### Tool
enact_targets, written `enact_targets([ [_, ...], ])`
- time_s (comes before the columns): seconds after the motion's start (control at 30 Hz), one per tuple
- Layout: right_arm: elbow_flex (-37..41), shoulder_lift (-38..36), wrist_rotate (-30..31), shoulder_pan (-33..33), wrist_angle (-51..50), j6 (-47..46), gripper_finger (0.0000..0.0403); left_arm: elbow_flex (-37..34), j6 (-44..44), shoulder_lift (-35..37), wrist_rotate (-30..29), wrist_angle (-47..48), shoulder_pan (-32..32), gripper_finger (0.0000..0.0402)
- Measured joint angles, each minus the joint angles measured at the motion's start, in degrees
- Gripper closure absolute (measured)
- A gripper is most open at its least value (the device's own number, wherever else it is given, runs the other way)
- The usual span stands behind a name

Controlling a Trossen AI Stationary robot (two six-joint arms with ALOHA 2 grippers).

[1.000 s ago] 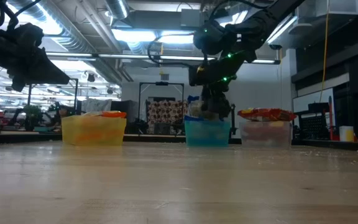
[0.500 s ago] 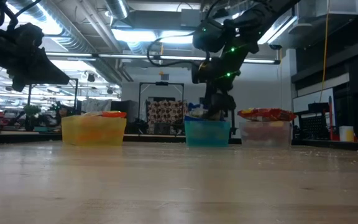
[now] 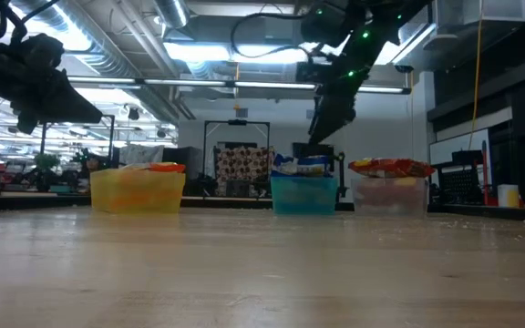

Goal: Sort Maruchan noodles
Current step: Return to Home Position

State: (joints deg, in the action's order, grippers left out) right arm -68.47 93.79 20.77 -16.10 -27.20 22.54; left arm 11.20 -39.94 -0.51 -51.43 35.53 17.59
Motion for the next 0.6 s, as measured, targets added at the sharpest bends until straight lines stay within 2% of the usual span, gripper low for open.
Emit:
enact_targets([
  [0.1, 0.0, -1.8, -8.6, 0.0, -3.6, -7.7, 0.0097, 0.0, 0.0, 0.0, 0.5, 0.0, 0.0, 0.0357],
  [0.17, 0.0, -3.1, -15.8, 0.0, -3.6, -12.7, 0.0097, 0.0, 0.6, 0.0, 1.7, 0.0, 0.0, 0.0357],
  [0.23, 0.1, -4.9, -20.5, 0.0, -1.5, -16.7, 0.0097, 0.0, 1.5, 0.0, 3.3, 0.0, 0.0, 0.0357],
  [0.33, 0.0, -8.3, -20.7, 0.2, 2.4, -23.0, 0.0097, 0.0, 2.3, 0.0, 5.1, 0.0, 0.0, 0.0357],
  [0.5, 0.0, -11.8, -19.1, -0.1, -0.5, -27.2, 0.0097, 0.0, 2.7, 0.0, 5.3, -2.3, 0.0, 0.0357],
  [0.6, 0.1, -13.3, -21.6, 0.0, -1.2, -28.8, 0.0097, 0.0, 10.2, 0.1, 10.3, -9.8, 0.0, 0.0357],
])
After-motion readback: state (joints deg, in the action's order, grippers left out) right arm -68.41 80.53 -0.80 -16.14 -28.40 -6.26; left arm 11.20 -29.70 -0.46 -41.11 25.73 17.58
